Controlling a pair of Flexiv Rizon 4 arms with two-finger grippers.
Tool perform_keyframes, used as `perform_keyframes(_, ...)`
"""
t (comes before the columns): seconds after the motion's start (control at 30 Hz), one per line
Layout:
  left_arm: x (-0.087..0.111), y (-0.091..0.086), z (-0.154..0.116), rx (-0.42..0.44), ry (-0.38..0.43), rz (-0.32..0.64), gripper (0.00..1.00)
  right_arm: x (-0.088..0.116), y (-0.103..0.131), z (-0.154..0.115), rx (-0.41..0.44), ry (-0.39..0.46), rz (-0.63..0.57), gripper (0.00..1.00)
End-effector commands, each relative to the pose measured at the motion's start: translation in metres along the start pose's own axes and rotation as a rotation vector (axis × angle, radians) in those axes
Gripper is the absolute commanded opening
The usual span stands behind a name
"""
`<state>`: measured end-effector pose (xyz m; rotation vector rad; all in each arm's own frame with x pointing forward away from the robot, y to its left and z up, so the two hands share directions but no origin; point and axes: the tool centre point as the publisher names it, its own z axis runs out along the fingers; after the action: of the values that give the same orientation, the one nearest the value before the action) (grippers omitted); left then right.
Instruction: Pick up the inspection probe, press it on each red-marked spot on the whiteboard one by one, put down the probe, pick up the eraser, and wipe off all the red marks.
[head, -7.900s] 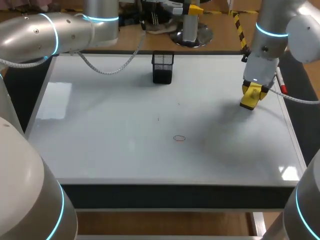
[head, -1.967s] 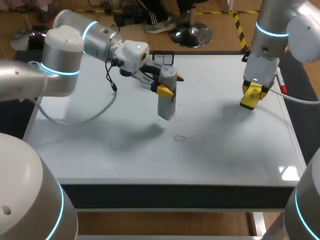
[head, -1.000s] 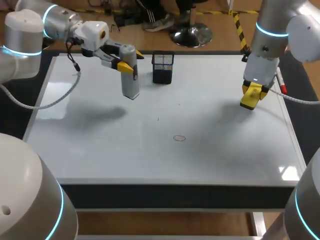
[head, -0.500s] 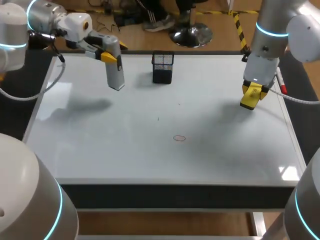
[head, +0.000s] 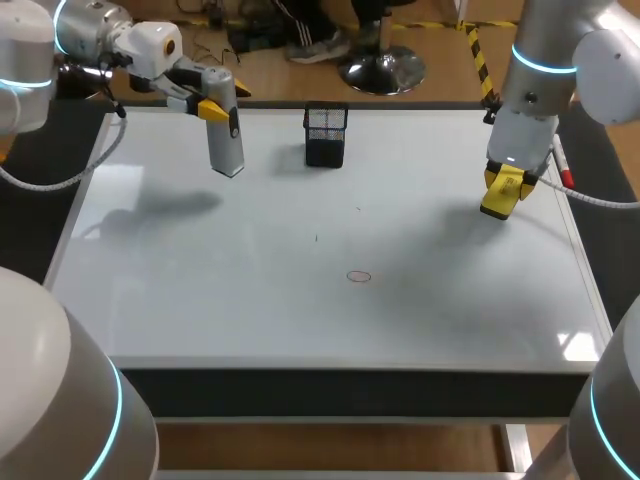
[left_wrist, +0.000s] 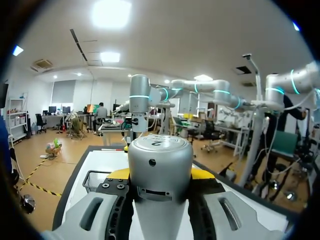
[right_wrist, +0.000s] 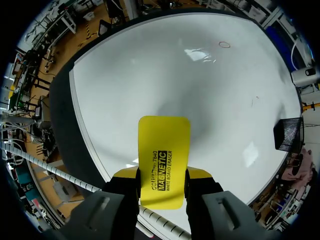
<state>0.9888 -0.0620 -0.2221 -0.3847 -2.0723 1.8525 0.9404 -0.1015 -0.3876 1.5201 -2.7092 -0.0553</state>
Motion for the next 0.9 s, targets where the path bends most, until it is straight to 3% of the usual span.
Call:
perform_keyframes(0.03,-0.002,0.0,-0.002,0.002,0.01,0.0,0.0,0.0,-0.001,-0.001,0.001,0.002,-0.002,0.0)
perform_keyframes(0.73,-0.002,0.0,-0.002,0.002,0.01,0.0,0.0,0.0,-0.001,-0.001,0.001,0.002,-0.002,0.0)
perform_keyframes(0.9,-0.002,0.0,-0.002,0.002,0.01,0.0,0.0,-0.001,0.027,-0.004,0.028,0.021,-0.036,0.0)
